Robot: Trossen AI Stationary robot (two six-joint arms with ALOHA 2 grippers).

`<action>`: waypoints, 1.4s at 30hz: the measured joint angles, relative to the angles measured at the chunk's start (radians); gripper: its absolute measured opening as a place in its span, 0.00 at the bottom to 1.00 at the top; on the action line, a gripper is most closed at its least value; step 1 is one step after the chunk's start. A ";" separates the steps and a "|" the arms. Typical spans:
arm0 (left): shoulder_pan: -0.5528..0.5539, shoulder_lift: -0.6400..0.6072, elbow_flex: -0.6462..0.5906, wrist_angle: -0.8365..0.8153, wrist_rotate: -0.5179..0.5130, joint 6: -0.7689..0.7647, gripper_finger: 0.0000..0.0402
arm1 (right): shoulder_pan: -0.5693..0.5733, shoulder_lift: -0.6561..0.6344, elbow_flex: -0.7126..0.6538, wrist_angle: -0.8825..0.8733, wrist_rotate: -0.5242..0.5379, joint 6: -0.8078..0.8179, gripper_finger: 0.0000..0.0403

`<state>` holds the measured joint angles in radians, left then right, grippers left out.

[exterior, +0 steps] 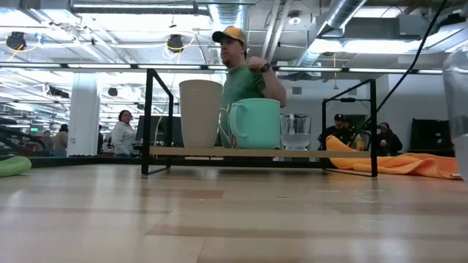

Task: Stack small to large cups/mugs on shelf
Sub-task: Put the transparent mug on the shelf

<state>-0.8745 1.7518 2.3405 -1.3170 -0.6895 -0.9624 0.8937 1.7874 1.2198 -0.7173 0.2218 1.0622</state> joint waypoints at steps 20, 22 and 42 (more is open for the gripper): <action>0.024 0.002 -0.188 0.205 -0.129 0.110 0.44 | -0.237 -0.269 0.114 -0.142 0.254 -0.077 0.07; 0.023 0.002 -0.188 0.210 -0.127 0.096 0.48 | -0.309 -0.305 0.114 -0.201 0.268 -0.045 0.07; 0.016 0.001 -0.187 0.216 -0.097 0.045 0.54 | -0.736 -0.195 0.052 -0.473 0.192 0.029 0.08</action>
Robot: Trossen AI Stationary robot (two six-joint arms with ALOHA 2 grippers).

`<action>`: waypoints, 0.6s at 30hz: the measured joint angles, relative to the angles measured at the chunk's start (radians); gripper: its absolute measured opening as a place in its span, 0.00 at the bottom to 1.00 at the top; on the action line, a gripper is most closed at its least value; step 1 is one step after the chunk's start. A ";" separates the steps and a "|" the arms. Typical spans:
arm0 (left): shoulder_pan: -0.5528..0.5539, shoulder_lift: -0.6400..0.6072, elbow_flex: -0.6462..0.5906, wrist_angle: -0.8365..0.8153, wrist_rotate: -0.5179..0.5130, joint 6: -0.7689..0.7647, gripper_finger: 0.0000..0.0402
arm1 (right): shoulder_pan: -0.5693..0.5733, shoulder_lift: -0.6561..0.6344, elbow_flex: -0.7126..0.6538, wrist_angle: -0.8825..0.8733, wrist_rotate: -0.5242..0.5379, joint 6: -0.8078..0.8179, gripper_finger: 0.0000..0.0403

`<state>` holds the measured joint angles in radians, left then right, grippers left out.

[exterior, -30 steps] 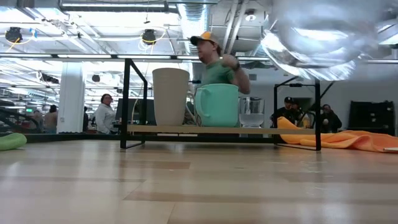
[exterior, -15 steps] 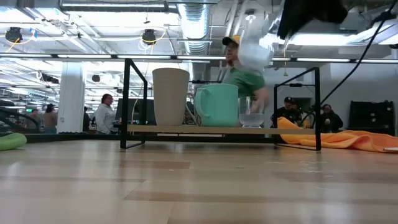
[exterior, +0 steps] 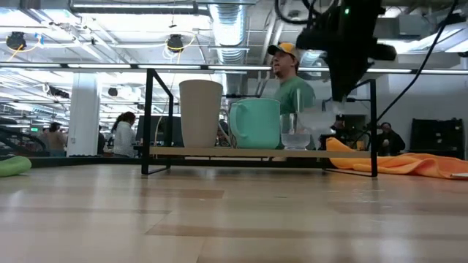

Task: Stack small to large cups/mugs on shelf
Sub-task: Put the transparent mug on the shelf

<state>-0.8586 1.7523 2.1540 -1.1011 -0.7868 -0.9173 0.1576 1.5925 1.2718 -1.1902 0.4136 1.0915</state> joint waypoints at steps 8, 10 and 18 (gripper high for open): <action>-0.005 0.000 0.000 0.000 0.005 0.000 0.54 | -0.043 -0.022 -0.126 0.155 -0.077 -0.073 0.08; -0.006 0.000 0.000 -0.001 0.006 0.000 0.54 | -0.045 -0.020 -0.124 0.175 -0.084 -0.101 0.08; -0.005 0.000 0.000 -0.003 0.005 0.000 0.54 | -0.069 -0.019 -0.124 0.183 -0.080 -0.133 0.08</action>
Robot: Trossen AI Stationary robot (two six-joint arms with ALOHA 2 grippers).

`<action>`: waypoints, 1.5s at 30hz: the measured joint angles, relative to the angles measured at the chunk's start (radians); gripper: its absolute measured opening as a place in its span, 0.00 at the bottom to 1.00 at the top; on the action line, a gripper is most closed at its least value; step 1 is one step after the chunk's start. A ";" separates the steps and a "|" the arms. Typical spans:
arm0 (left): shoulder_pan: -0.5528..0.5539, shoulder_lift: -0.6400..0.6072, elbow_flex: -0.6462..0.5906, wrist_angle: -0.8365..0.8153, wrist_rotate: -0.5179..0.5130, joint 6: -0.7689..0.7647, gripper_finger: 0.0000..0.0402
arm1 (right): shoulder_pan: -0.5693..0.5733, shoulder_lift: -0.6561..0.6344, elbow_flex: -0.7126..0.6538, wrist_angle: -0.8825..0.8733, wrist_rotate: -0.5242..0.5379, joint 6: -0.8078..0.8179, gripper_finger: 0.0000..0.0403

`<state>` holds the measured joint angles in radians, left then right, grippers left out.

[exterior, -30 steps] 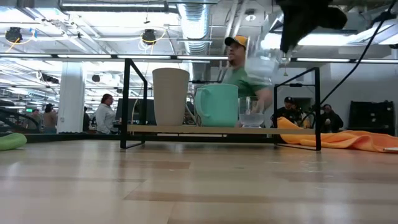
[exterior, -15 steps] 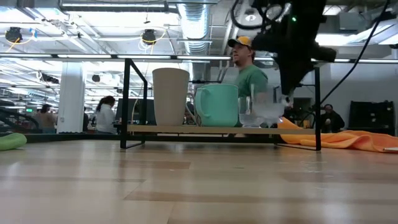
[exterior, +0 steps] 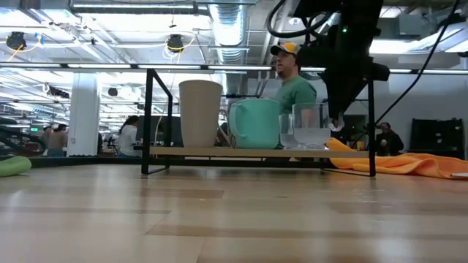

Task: Stack small to large cups/mugs on shelf
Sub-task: Put the transparent mug on the shelf, then return to Home Position

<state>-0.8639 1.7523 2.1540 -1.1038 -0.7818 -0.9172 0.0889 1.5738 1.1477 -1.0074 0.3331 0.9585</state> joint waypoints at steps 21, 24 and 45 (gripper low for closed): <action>0.000 0.000 0.000 -0.004 0.000 -0.006 0.54 | -0.101 -0.003 0.022 0.023 -0.046 -0.092 0.11; 0.000 0.000 0.000 -0.004 0.000 -0.006 0.54 | -0.121 -0.003 0.022 0.024 -0.049 -0.095 0.11; 0.000 0.000 0.001 -0.004 0.015 -0.007 0.53 | -0.167 0.002 0.024 0.081 -0.060 -0.016 0.32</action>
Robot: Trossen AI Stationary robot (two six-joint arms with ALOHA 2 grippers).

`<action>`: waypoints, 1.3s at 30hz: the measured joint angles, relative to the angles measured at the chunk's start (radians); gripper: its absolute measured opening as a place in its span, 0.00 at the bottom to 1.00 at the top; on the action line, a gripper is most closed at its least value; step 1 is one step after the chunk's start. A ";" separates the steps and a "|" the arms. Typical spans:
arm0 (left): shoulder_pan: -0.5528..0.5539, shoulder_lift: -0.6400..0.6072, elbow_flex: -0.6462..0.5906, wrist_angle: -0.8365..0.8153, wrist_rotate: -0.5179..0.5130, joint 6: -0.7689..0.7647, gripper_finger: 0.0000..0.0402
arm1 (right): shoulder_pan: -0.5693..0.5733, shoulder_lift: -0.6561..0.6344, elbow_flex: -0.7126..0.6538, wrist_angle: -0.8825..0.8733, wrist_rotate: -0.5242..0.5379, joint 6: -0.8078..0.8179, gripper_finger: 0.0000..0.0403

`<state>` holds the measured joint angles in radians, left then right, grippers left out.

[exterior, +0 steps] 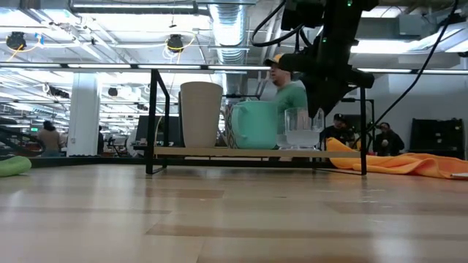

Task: Stack small to large cups/mugs on shelf
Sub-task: Return to Home Position

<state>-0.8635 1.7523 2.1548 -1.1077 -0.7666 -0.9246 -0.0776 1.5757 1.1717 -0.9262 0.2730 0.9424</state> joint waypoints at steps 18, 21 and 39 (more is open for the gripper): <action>0.000 -0.070 0.000 0.004 -0.031 0.023 0.53 | 0.034 -0.238 0.012 -0.018 -0.035 -0.070 0.51; 0.000 -0.116 0.000 0.034 -0.074 0.031 0.53 | 0.059 -0.349 0.055 -0.021 -0.042 -0.120 0.50; -0.003 -0.342 0.001 -0.260 -0.326 0.291 0.53 | 0.531 -1.042 -0.098 0.280 0.282 -0.617 0.48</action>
<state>-0.8667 1.4106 2.1559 -1.3676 -1.0929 -0.6334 0.4535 0.5333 1.0737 -0.6465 0.5551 0.3254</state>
